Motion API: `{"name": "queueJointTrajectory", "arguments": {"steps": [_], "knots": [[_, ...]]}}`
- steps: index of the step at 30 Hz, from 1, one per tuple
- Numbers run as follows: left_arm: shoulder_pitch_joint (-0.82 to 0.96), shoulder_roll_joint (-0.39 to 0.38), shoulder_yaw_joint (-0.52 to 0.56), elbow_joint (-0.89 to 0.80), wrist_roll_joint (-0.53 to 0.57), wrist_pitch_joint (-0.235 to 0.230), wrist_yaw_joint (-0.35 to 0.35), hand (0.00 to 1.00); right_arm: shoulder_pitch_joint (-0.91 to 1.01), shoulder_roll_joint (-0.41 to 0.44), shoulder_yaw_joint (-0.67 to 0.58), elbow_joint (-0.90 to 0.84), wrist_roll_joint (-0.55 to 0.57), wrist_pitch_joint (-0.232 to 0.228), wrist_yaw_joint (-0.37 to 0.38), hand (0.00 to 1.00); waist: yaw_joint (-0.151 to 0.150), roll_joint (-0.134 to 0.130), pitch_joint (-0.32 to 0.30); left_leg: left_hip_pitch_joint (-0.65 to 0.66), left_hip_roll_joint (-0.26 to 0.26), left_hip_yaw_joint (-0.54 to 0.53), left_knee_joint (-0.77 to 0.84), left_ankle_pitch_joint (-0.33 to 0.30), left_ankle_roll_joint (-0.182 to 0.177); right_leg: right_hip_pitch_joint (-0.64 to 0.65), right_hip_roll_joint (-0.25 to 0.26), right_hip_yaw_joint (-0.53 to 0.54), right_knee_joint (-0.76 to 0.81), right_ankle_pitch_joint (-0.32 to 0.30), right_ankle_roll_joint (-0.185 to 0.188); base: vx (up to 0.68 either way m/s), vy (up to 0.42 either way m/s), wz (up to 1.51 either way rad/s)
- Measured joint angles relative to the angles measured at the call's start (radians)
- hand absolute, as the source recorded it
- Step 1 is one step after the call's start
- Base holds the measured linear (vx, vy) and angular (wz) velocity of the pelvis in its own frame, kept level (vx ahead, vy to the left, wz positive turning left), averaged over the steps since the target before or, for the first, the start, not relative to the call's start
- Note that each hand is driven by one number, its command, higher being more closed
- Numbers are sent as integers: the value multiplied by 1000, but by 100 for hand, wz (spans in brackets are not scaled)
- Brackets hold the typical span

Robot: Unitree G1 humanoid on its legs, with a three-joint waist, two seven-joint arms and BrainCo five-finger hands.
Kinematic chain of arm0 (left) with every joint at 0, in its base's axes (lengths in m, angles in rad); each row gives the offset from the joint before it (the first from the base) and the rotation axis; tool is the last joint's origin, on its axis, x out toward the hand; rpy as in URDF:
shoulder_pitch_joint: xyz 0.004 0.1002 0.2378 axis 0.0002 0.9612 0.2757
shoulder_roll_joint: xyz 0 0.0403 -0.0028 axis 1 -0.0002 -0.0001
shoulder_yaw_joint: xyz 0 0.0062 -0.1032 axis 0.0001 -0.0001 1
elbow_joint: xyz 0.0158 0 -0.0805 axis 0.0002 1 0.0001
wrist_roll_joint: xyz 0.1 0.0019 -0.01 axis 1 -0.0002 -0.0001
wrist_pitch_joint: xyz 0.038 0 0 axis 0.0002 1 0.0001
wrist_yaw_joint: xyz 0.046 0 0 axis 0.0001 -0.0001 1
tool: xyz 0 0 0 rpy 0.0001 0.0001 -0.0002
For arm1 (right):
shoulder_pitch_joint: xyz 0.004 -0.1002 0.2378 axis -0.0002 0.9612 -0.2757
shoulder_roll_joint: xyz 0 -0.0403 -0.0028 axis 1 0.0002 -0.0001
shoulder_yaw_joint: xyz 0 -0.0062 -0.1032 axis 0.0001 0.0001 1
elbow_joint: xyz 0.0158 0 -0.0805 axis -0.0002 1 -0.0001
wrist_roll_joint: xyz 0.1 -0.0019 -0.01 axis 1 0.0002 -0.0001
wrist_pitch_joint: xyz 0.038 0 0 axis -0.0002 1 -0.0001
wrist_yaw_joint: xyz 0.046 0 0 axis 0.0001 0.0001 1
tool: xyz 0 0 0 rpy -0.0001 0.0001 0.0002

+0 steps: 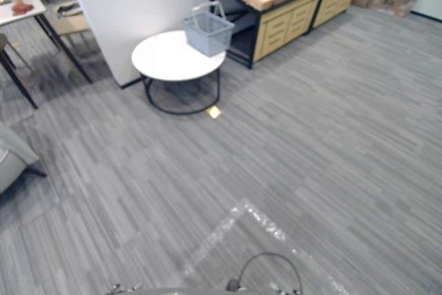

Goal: Pick vegetable in the basket

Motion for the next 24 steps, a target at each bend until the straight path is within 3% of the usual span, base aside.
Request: {"name": "queueJointTrajectory", "arguments": {"steps": [3, 8, 14, 24], "knots": [[-2, 0, 0, -1, 7, -1, 8, 0, 0, 0, 1, 0, 0, -1, 0, 0, 0, 0, -1, 2, -1, 0, -11, 4, 6, -1, 0, -2, 0, 0, 0, -7, -6, 2], [3, -5, 6, -14, 4, -57, 65, 0, 5, 6, 11, 0, 5, -35, -10, 0, 0, -4, -3, 2, -2, -4, -15, 5, 6, -1, 0, -9, 0, 0, 0, 7, -2, 3], [-2, 0, 29, -17, -45, -56, 35, 0, 2, 11, 20, 0, 5, -36, -9, 0, -1, -21, 0, 6, -3, 0, -15, 3, 3, -1, -1, -8, 0, 0, 0, 1, -1, -1], [-12, -1, 29, -16, -124, -57, -11, 0, 1, 9, 22, -1, 82, -35, 19, 0, -1, -14, 7, -33, -3, 0, -10, 4, 2, -36, -1, -2, 1, 0, -1, -13, -12, -2]]}}
